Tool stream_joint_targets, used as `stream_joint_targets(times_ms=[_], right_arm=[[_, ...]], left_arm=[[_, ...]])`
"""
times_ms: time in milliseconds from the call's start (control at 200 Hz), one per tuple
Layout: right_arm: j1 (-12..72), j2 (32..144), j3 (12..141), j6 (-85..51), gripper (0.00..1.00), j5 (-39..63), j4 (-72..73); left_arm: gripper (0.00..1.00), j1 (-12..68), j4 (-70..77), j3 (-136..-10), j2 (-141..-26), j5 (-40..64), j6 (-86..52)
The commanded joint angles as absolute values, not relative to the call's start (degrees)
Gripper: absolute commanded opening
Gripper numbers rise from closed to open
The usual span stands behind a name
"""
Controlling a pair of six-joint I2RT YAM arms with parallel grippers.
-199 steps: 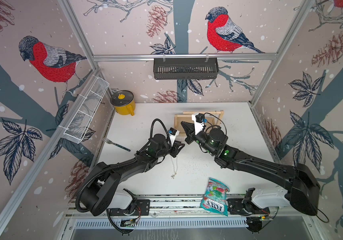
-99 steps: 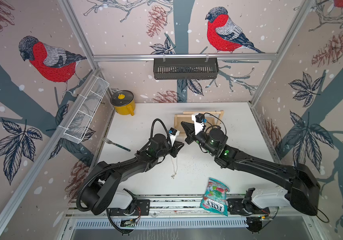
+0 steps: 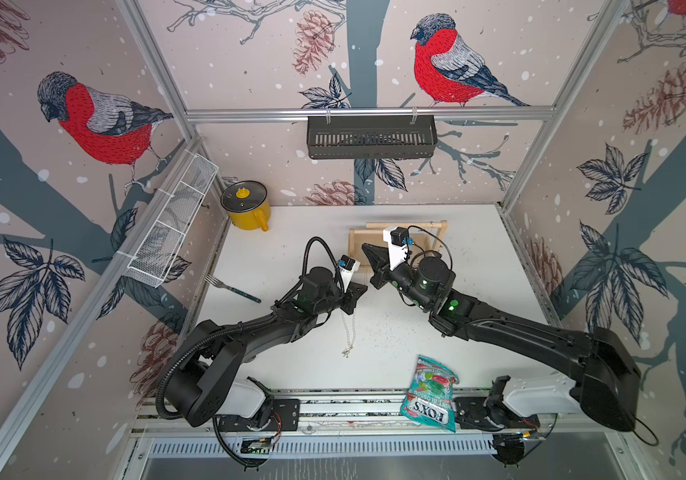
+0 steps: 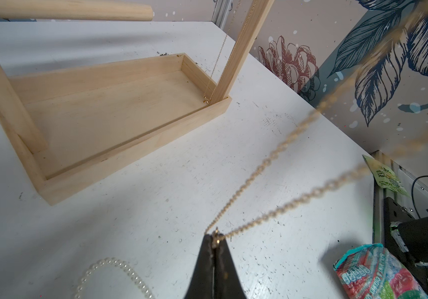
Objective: Take the necklace off the jewelry display stand
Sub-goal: Place the necklace at the center of the board.
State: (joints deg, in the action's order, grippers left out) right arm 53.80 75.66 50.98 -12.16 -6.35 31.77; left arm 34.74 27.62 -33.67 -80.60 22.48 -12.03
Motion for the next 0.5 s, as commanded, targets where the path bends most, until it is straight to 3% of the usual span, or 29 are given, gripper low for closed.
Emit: stream_joint_targets(times_ms=[0,225,495], right_arm=[[53.85,74.91,50.94,-12.00,0.01,-7.22,32.52],[53.97,73.90,49.35,-12.93,0.01,-9.33,32.31],[54.13,72.04,44.47,-15.71,0.01,-12.76,32.28]], left_arm=[[0.01,34.68,27.46,-34.19,-80.34,23.79,-12.08],[0.00,36.38,22.61,-32.92,-78.04,23.81,-14.32],[0.00,45.44,21.79,-29.60,-77.11,22.00,-19.51]])
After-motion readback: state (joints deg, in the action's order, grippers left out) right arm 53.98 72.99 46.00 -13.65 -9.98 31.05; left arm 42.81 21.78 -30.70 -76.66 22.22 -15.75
